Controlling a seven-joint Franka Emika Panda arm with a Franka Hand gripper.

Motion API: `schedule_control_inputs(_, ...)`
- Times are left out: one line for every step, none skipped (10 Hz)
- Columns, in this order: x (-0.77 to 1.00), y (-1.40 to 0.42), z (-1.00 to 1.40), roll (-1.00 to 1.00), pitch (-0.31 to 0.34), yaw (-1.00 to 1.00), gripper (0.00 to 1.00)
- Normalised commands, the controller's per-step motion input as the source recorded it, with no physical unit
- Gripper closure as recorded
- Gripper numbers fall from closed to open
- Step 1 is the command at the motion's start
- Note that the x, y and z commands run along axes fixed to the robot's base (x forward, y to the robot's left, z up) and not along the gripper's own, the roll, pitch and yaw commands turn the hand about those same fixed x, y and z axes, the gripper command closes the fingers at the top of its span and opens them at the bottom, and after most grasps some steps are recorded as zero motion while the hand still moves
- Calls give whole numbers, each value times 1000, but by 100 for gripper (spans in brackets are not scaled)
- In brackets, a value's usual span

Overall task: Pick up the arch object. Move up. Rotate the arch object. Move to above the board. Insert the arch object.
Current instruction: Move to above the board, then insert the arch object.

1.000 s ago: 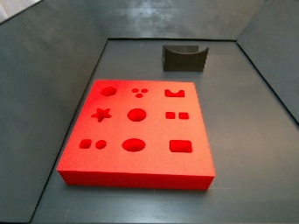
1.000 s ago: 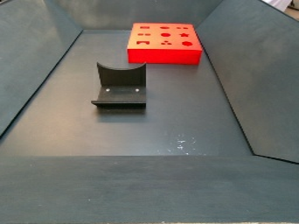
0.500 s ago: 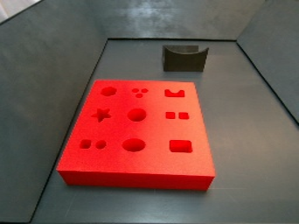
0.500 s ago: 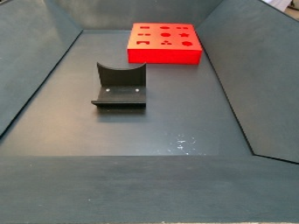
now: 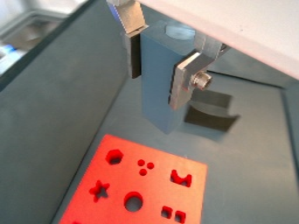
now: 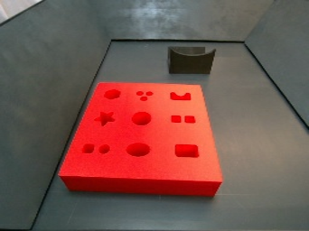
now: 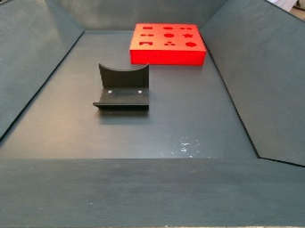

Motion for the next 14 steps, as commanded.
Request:
schedule_control_inputs(95, -66, 20, 55, 223, 1000, 100)
schedule_control_inputs(92, -57, 20, 63, 240, 1000, 100)
schedule_control_inputs(88, -49, 24, 85, 282, 1000, 100)
schedule_control_inputs(89, -43, 18, 100, 291, 906, 100)
schedule_control_inputs(92, -39, 12, 100, 244, 633, 100)
schedule_control_inputs(91, -34, 14, 102, 197, 403, 100)
schedule_control_inputs(291, 157, -360, 130, 0, 534, 100)
schedule_control_inputs(617, 74, -457, 83, 26, 363, 100)
schedule_control_inputs(697, 89, -491, 56, 49, 180, 100)
schedule_control_inputs(774, 46, -514, 34, 69, 49, 100)
schedule_control_inputs(794, 0, -540, 0, 66, 0, 100)
schedule_control_inputs(851, 0, -611, 0, 71, -117, 100)
schedule_control_inputs(771, 0, -629, 0, 44, -297, 100)
schedule_control_inputs(771, 0, -646, 0, 51, -286, 100)
